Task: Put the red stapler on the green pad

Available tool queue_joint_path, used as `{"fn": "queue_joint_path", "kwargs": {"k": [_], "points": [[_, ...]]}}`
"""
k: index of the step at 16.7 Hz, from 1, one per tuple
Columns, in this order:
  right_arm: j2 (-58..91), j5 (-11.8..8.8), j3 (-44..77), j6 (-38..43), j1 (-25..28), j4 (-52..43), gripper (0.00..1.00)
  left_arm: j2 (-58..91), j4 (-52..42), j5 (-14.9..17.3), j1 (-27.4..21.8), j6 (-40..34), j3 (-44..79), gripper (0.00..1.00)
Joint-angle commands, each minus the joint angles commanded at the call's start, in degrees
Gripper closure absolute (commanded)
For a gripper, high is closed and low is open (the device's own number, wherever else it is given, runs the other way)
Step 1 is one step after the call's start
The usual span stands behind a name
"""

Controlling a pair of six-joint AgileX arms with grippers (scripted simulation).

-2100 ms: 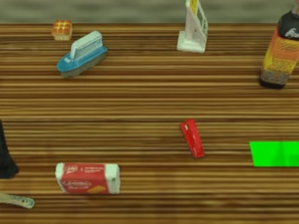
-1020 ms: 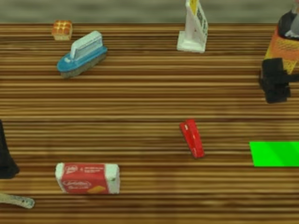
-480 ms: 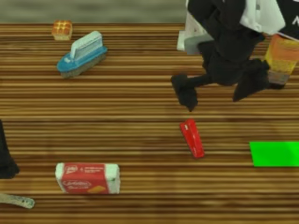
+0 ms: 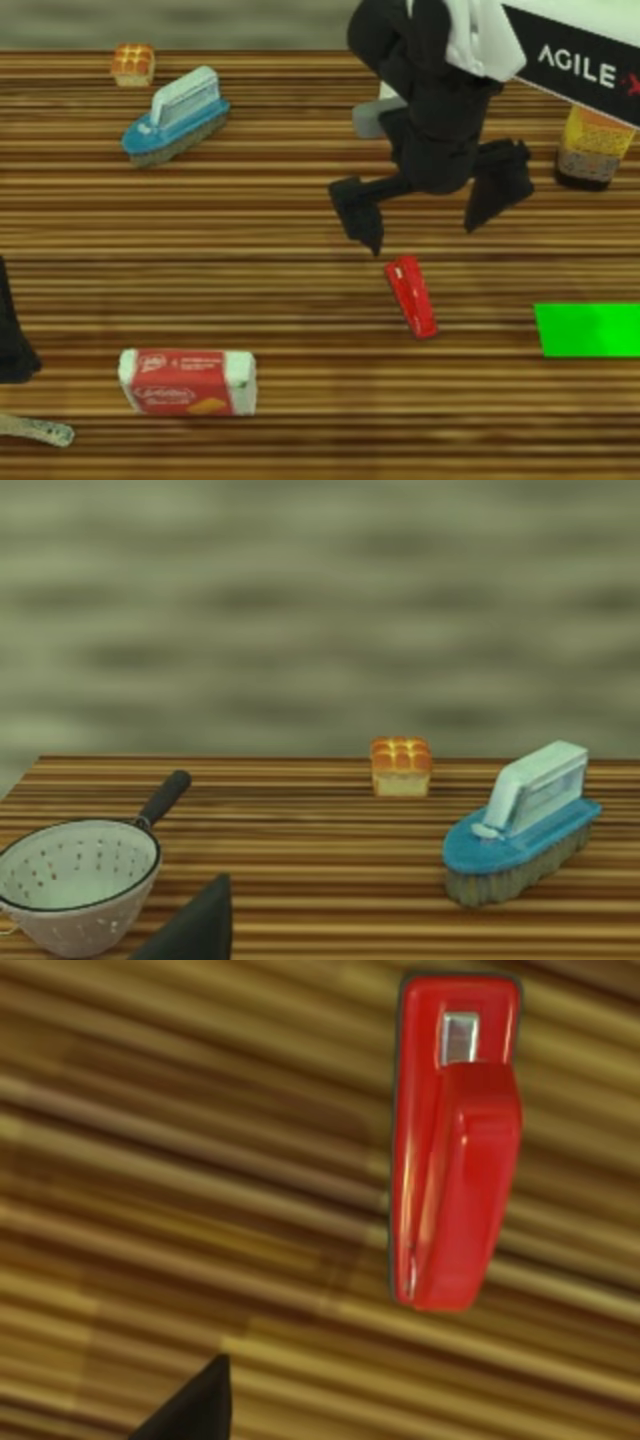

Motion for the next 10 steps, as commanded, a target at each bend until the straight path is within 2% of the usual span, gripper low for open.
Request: {"fn": "queue_joint_path", "kwargs": {"k": [5,10], "points": [[0.5,0.0,-2.08,-0.12,-0.18,2.38,0.0,0.0,0.0,0.0,0.0,0.0,0.0,0.0],[3.87,0.04,-10.58,0.08,0.02,14.92,0.0,0.0,0.0,0.0,0.0,0.0,0.0,0.0]]}}
